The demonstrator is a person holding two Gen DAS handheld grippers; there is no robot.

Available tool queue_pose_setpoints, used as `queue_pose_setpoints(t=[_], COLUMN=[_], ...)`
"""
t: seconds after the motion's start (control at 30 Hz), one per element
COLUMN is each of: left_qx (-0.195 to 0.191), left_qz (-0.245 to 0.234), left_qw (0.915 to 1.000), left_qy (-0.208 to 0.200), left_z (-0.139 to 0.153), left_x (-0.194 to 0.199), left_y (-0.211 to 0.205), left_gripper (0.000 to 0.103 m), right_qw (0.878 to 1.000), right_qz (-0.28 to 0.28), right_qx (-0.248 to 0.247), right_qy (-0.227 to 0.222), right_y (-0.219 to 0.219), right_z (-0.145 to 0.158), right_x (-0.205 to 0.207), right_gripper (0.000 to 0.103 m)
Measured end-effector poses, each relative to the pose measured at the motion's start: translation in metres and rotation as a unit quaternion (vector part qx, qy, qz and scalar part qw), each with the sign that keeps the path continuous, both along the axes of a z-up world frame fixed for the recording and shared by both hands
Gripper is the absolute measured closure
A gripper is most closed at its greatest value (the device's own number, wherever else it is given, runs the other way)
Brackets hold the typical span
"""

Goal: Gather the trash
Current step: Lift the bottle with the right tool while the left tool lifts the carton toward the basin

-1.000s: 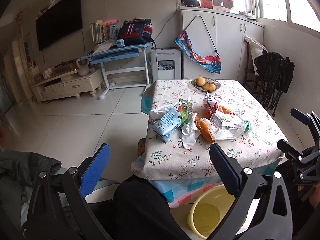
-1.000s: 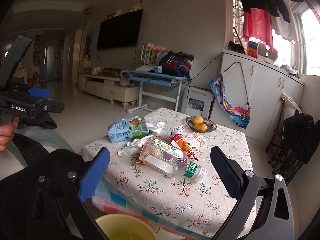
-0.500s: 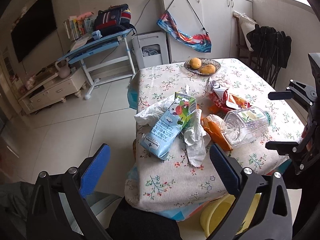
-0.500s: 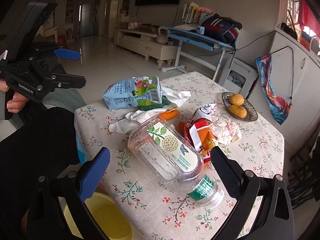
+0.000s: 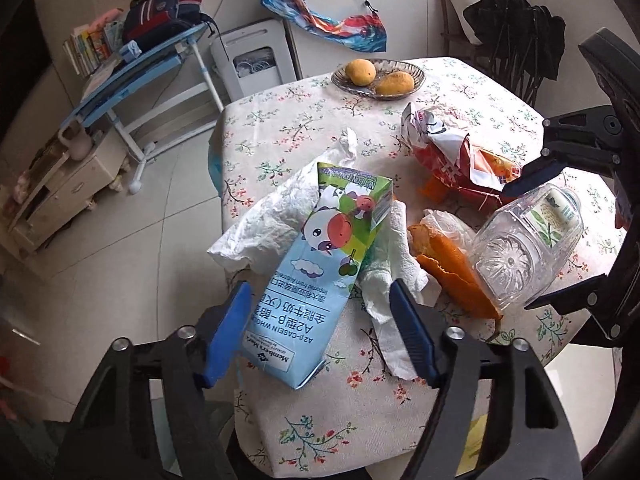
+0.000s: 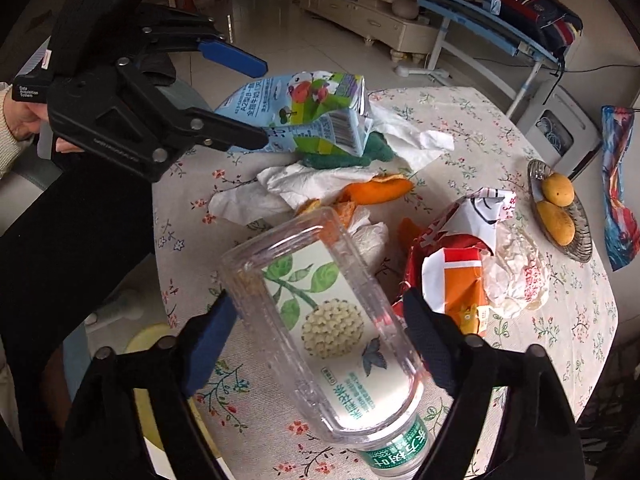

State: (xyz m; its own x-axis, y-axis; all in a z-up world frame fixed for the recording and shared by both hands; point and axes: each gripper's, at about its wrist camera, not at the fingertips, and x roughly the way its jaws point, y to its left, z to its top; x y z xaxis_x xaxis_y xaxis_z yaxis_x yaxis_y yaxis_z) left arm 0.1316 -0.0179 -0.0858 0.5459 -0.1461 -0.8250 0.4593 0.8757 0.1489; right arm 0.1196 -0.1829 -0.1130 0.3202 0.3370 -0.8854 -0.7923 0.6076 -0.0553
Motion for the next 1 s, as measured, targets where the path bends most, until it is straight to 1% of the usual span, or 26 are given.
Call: queue_pose_setpoints(t=[0.07,0.1,0.17,0.2,0.3,0.33,0.37,0.4,0.43,0.5,0.6,0.67,0.73,0.8,0.87,0.93,1.0], left_qx=[-0.012,-0.018,-0.03,-0.026,0.004,0.003,-0.008,-0.028,-0.049,-0.093,-0.146,-0.176,-0.2,-0.214,-0.223,-0.23,-0.238], left_qz=[0.005,0.005,0.002,0.003,0.005,0.008,0.014,0.021,0.032,0.048,0.068,0.074,0.078,0.079,0.075,0.074,0.073], left_qw=[0.9998,0.9996,0.9989,0.9991,0.9997,0.9996,0.9994,0.9986,0.9972,0.9931,0.9849,0.9798,0.9752,0.9725,0.971,0.9698,0.9683], left_qy=[0.012,0.019,0.035,0.034,0.025,0.027,0.031,0.039,0.047,0.053,0.063,0.061,0.056,0.048,0.04,0.032,0.027], left_z=[-0.003,-0.003,-0.007,-0.008,-0.015,-0.017,-0.015,-0.013,-0.01,-0.004,0.004,0.009,0.015,0.021,0.028,0.034,0.038], left_x=[0.004,0.005,0.007,0.007,0.008,0.009,0.009,0.01,0.01,0.007,-0.002,-0.01,-0.019,-0.029,-0.039,-0.048,-0.057], left_y=[0.0,0.0,-0.001,-0.003,-0.011,-0.012,-0.008,-0.004,0.001,0.013,0.029,0.037,0.041,0.044,0.043,0.042,0.041], left_gripper=[0.052,0.055,0.056,0.056,0.055,0.055,0.062,0.068,0.071,0.071,0.071,0.071,0.071,0.071,0.071,0.071,0.071], right_qw=[1.0,1.0,0.999,0.997,0.99,0.986,0.981,0.977,0.973,0.96,0.943,0.927,0.907,0.887,0.87,0.856,0.849], right_qz=[-0.011,-0.021,-0.049,-0.063,-0.113,-0.131,-0.149,-0.165,-0.179,-0.205,-0.231,-0.252,-0.269,-0.284,-0.289,-0.287,-0.282], right_qx=[0.001,0.002,0.02,0.036,0.082,0.101,0.116,0.129,0.141,0.18,0.232,0.27,0.313,0.354,0.39,0.42,0.439], right_qy=[0.004,0.002,0.011,0.013,0.021,0.027,0.034,0.041,0.047,0.062,0.066,0.069,0.079,0.09,0.093,0.093,0.088], right_y=[-0.004,-0.007,-0.014,-0.019,-0.032,-0.038,-0.043,-0.048,-0.051,-0.062,-0.076,-0.087,-0.098,-0.108,-0.114,-0.116,-0.114], right_z=[0.0,0.001,0.003,0.005,0.005,0.004,0.003,0.0,-0.002,0.0,0.009,0.013,0.014,0.014,0.016,0.019,0.022], right_x=[-0.005,-0.008,-0.012,-0.014,-0.018,-0.019,-0.019,-0.02,-0.019,-0.018,-0.019,-0.019,-0.019,-0.021,-0.025,-0.031,-0.04], right_gripper=[0.024,0.025,0.028,0.03,0.034,0.035,0.036,0.038,0.038,0.04,0.041,0.042,0.042,0.043,0.044,0.045,0.046])
